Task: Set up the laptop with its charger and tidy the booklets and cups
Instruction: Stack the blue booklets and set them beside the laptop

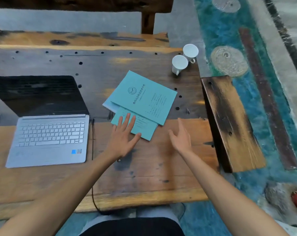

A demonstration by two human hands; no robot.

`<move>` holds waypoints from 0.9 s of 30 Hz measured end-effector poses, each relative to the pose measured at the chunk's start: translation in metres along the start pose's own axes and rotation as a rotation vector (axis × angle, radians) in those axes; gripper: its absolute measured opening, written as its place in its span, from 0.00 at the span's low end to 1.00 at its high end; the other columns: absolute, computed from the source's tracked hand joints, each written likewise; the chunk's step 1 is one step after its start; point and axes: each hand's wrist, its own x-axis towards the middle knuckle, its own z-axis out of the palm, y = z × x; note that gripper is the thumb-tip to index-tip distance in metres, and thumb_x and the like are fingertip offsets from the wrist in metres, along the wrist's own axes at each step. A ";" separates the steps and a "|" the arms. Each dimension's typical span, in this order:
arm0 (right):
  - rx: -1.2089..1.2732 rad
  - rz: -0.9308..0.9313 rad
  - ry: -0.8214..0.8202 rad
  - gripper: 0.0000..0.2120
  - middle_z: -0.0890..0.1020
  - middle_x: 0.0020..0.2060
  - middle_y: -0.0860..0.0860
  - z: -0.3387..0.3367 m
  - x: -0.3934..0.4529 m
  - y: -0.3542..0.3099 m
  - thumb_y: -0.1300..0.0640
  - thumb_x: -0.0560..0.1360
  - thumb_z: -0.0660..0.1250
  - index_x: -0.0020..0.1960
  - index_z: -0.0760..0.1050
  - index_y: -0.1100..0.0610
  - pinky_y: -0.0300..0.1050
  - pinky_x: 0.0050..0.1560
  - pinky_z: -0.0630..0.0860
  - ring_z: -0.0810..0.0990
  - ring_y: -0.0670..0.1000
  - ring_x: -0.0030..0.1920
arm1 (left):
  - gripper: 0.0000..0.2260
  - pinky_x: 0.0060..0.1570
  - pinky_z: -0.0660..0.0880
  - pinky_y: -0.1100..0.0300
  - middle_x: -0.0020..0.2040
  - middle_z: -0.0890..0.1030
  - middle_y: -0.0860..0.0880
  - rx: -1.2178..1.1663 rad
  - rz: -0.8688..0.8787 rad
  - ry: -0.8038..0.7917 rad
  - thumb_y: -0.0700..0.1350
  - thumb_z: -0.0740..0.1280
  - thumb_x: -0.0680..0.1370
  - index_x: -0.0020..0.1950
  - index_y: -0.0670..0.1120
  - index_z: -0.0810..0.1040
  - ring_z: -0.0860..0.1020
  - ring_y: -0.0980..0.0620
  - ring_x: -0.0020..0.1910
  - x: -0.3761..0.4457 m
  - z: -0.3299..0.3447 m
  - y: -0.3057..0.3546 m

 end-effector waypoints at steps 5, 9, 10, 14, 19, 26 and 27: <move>0.067 0.093 -0.036 0.37 0.61 0.81 0.47 -0.019 0.065 -0.005 0.52 0.80 0.67 0.83 0.51 0.45 0.54 0.75 0.63 0.63 0.57 0.79 | 0.32 0.78 0.45 0.46 0.82 0.41 0.53 -0.293 -0.163 0.004 0.57 0.58 0.84 0.83 0.53 0.45 0.40 0.46 0.81 0.038 0.006 0.014; 0.284 0.192 -0.094 0.39 0.66 0.79 0.51 -0.022 0.104 -0.015 0.56 0.79 0.70 0.83 0.52 0.46 0.53 0.72 0.67 0.67 0.54 0.77 | 0.31 0.79 0.48 0.51 0.82 0.45 0.57 -0.604 -0.311 0.051 0.54 0.60 0.84 0.83 0.55 0.47 0.46 0.56 0.81 0.065 0.000 0.018; 0.324 0.228 -0.093 0.38 0.70 0.77 0.52 -0.021 0.113 -0.017 0.55 0.79 0.70 0.82 0.54 0.46 0.53 0.71 0.68 0.70 0.54 0.75 | 0.31 0.79 0.49 0.51 0.82 0.48 0.57 -0.656 -0.338 0.067 0.54 0.60 0.84 0.83 0.54 0.48 0.49 0.57 0.81 0.072 0.000 0.019; 0.456 0.400 -0.085 0.30 0.79 0.67 0.54 -0.012 0.139 -0.024 0.56 0.78 0.71 0.77 0.66 0.53 0.52 0.67 0.75 0.78 0.54 0.64 | 0.32 0.68 0.66 0.60 0.76 0.64 0.60 -1.119 -0.543 0.105 0.53 0.63 0.80 0.82 0.53 0.54 0.64 0.55 0.76 0.099 0.001 0.020; 0.711 0.546 -0.115 0.23 0.82 0.59 0.53 0.002 0.145 -0.030 0.58 0.80 0.69 0.74 0.70 0.56 0.49 0.54 0.80 0.80 0.51 0.60 | 0.24 0.66 0.70 0.53 0.71 0.72 0.51 -1.461 -0.842 0.198 0.52 0.61 0.83 0.78 0.49 0.64 0.74 0.47 0.68 0.122 0.010 0.005; 0.788 0.499 -0.154 0.12 0.87 0.55 0.48 0.007 0.139 -0.034 0.56 0.82 0.67 0.64 0.79 0.54 0.44 0.49 0.82 0.86 0.48 0.56 | 0.08 0.57 0.74 0.53 0.59 0.80 0.48 -1.601 -0.966 0.227 0.50 0.63 0.81 0.60 0.51 0.75 0.80 0.46 0.57 0.130 0.016 -0.010; 0.791 0.481 -0.180 0.10 0.87 0.55 0.47 0.006 0.136 -0.035 0.57 0.82 0.66 0.63 0.80 0.52 0.44 0.48 0.83 0.86 0.48 0.56 | 0.08 0.58 0.74 0.53 0.58 0.80 0.47 -1.613 -0.958 0.207 0.49 0.63 0.81 0.59 0.50 0.75 0.80 0.45 0.58 0.130 0.015 -0.010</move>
